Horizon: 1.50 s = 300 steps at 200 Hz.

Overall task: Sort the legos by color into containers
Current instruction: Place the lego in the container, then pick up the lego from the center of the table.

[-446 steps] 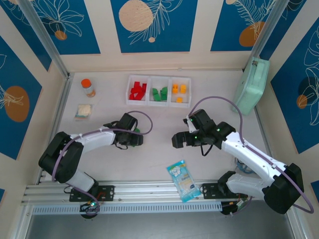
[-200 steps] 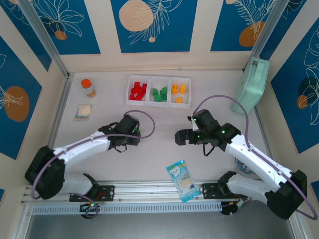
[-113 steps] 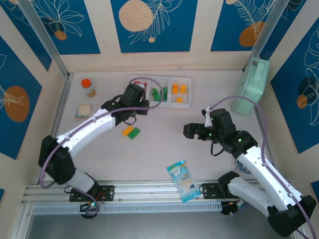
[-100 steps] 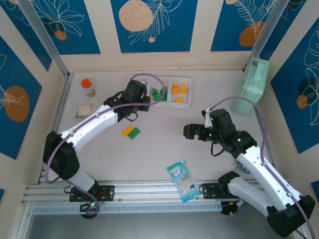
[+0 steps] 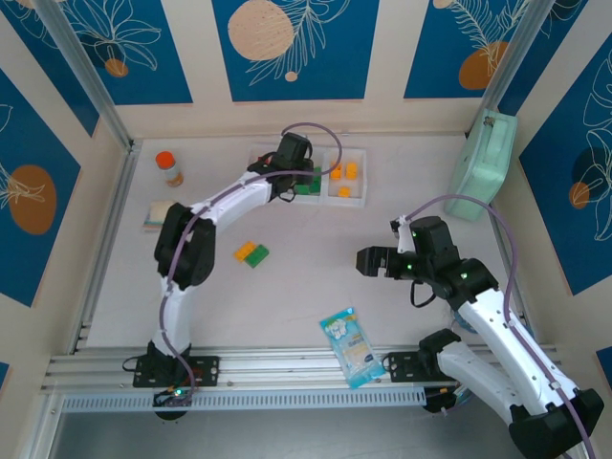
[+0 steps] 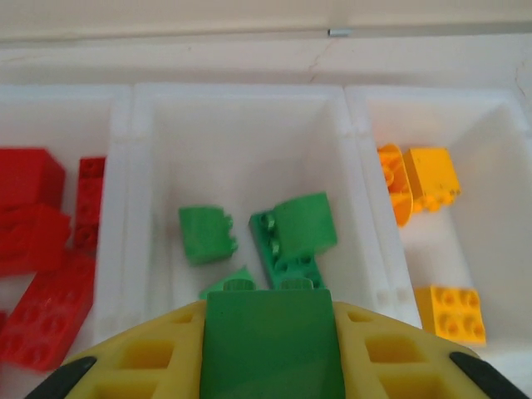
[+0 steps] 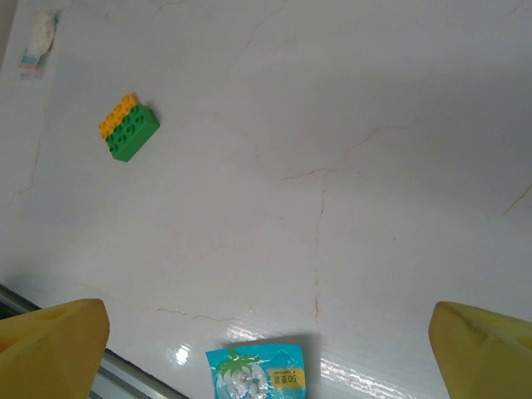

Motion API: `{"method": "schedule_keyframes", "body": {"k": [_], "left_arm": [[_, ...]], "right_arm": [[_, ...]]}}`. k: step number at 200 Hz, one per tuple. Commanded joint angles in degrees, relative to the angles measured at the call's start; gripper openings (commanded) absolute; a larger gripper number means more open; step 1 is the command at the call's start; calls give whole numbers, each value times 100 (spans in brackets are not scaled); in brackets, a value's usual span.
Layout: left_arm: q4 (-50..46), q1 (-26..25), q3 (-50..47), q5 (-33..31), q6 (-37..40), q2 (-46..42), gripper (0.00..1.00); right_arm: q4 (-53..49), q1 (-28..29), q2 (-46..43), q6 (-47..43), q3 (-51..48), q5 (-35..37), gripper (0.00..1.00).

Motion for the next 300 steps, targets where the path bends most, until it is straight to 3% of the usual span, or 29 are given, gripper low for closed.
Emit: {"method": "schedule_keyframes", "body": {"k": [1,23,37,70,94,136,185,240,300], "left_arm": [[-164,45,879,-170,-72,530,37],[-612,56,1628,-124,-235,1098,47],[-685,60,1843,-192,-335,1279,48],[-685,133,1853,-330,-474,1344,50],[-881,150,1703,-329,-210,1077,63],[-122,191,-423,68,315,-485,78],[-569,192,-2482,-151,505,-2114,94],[-632,194,-4394,541,599,-3068,94],[-252,158,-5091,1355,234,-2772,75]], "right_arm": [[-306,-44,-104,-82,74,-119,99],[-335,-49,-173,-62,102,-170,99],[-375,-55,-185,-83,127,-273,99],[-518,-50,-251,-92,238,-455,99],[-527,-46,-407,-51,198,-408,99],[-537,-59,-538,69,185,-197,99],[-566,-59,-555,153,194,-338,99],[-580,6,-615,201,141,-614,99],[-715,210,-402,330,229,-871,99]]}}
